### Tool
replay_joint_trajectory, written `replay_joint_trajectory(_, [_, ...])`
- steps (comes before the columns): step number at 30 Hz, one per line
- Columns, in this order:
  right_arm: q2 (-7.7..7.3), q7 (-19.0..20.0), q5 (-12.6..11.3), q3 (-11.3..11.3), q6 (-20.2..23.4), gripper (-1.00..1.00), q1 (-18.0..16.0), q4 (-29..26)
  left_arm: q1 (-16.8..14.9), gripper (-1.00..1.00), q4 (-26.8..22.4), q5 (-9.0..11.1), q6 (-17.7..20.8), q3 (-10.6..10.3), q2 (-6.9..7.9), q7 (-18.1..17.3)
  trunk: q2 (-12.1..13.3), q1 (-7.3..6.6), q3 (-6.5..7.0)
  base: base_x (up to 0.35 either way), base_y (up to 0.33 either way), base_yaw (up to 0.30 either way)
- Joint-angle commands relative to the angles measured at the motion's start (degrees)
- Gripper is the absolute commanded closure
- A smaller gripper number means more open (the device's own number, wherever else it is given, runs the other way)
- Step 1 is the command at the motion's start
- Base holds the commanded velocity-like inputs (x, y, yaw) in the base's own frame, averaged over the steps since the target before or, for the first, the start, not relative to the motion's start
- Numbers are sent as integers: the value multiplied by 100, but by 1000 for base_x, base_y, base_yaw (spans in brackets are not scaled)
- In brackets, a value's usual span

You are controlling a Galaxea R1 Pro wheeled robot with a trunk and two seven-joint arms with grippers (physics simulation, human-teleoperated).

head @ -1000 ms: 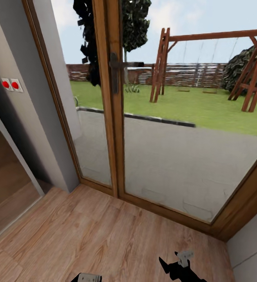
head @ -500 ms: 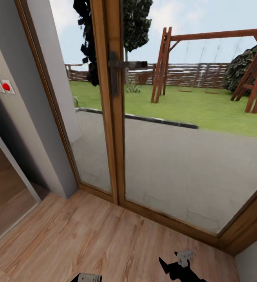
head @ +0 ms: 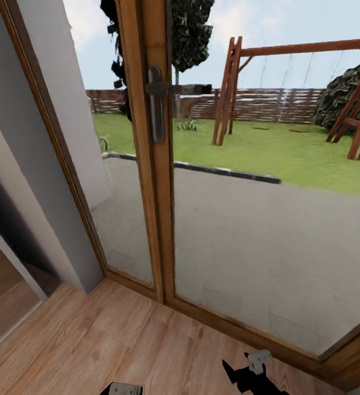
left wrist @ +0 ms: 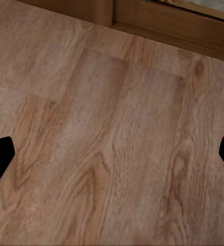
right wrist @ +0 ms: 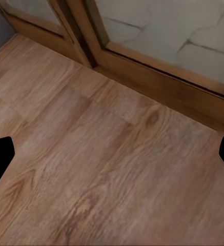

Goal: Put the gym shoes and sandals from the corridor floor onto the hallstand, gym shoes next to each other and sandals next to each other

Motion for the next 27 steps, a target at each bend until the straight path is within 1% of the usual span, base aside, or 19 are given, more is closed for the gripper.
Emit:
replay_joint_trajectory(1, [0, 0, 0, 1, 0, -100, 0, 0, 0, -100, 0, 0, 0, 0, 0, 0, 0, 0, 0, 329, -42, 0])
replay_joint_trajectory(6, [0, 0, 0, 1, 0, -100, 0, 0, 0, -100, 0, 0, 0, -2, 0, 0, 0, 0, 0, 322, -79, 1])
replay_joint_trajectory(9, [0, 0, 0, -1, 0, -100, 0, 0, 0, -100, 0, 0, 0, -2, 0, 0, 0, 0, 0, 218, -79, 104])
replay_joint_trajectory(14, [0, 0, 0, 2, 0, -100, 0, 0, 0, -100, 1, 0, 0, -2, 0, 0, 0, 0, 0, 60, -22, 234])
replay_joint_trajectory(27, [-1, 0, 0, 2, 0, -100, 0, 0, 0, -100, 4, 0, 0, 1, 0, 0, 0, 0, 0, 7, -2, 279])
